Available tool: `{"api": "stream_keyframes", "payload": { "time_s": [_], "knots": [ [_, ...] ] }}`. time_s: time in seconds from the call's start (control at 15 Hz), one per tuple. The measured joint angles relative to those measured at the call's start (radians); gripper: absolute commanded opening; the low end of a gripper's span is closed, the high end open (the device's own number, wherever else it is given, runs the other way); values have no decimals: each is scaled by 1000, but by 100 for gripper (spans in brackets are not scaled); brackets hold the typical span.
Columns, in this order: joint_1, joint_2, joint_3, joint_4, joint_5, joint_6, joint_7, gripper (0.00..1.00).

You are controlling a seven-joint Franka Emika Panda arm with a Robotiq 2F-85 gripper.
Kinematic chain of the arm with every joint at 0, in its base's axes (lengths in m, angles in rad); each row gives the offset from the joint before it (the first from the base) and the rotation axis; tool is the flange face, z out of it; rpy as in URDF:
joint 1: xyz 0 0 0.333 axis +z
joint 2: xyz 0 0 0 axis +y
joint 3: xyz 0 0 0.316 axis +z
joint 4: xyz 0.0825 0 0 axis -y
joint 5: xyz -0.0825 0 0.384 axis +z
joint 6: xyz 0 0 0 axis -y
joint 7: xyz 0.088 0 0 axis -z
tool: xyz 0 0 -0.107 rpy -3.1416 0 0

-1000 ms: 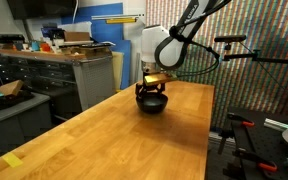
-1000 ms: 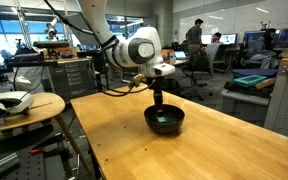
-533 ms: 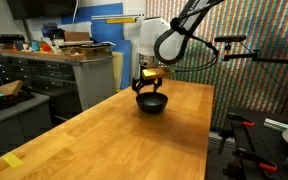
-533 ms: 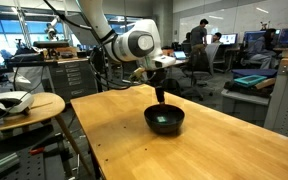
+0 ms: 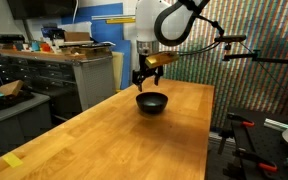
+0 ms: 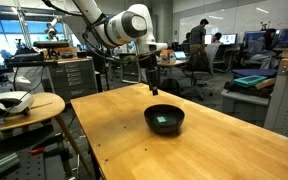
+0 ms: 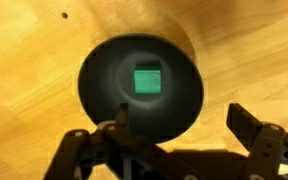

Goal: Put the green block in the bowl

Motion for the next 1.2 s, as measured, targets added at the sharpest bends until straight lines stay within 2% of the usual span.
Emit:
{"api": "stream_keyframes", "payload": {
  "time_s": [0.4, 1.2],
  "knots": [
    [-22, -127, 88, 0, 50, -209, -182, 100],
    [-30, -119, 97, 0, 51, -215, -185, 100]
  ]
}}
